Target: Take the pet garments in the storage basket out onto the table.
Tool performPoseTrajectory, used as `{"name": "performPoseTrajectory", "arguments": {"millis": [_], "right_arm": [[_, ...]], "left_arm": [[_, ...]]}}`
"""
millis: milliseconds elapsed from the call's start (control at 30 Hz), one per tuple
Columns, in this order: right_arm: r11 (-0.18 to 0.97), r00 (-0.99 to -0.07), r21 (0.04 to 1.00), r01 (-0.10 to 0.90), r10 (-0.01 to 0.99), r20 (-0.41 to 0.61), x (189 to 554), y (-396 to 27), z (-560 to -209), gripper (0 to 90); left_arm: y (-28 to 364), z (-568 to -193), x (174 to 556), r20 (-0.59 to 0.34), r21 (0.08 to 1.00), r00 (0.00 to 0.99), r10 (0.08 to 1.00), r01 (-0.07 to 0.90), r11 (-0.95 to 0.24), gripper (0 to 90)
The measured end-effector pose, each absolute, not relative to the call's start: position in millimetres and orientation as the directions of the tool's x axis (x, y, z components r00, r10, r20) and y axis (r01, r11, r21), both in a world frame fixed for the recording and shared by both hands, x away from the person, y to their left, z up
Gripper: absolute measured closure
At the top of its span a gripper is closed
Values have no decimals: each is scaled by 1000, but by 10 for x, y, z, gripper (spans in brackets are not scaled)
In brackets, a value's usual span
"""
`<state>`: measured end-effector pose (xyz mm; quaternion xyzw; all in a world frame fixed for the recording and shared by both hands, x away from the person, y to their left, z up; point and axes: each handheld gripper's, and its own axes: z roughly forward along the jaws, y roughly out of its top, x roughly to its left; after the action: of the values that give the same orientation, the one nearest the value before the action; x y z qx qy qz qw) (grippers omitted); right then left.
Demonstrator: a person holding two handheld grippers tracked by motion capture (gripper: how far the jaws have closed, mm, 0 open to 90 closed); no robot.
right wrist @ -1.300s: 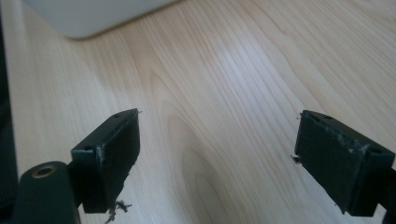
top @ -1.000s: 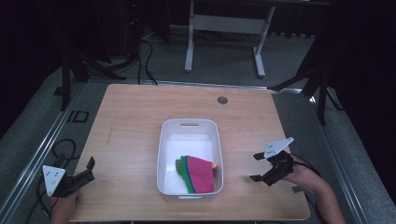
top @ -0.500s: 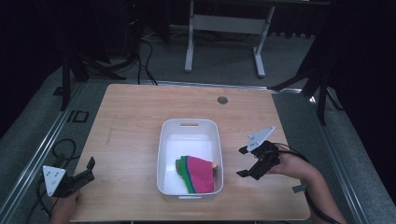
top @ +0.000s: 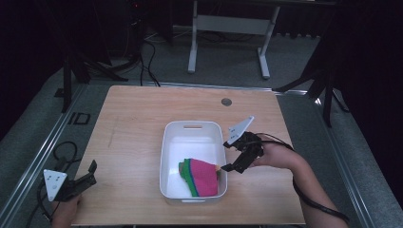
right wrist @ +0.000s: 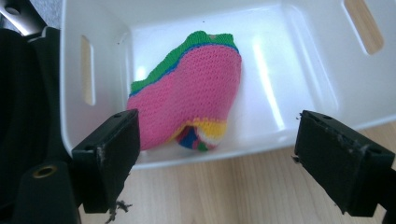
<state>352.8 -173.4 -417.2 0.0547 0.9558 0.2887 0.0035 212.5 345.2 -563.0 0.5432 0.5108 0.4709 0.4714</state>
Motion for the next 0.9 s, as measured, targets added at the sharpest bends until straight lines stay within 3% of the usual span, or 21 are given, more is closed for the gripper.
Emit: {"name": "performPoseTrajectory", "arguments": {"millis": [700, 900], "right_arm": [[910, -996, 408, 69, 43, 72, 3633, -1071, -4670, 168], [938, -997, 343, 53, 29, 75, 3609, -967, -4815, 250]], "left_arm": [[3458, -5630, 2127, 27, 993, 40, 999, 111, -31, 18], [3458, -5629, 2128, 26, 993, 41, 999, 112, -30, 18]]}}
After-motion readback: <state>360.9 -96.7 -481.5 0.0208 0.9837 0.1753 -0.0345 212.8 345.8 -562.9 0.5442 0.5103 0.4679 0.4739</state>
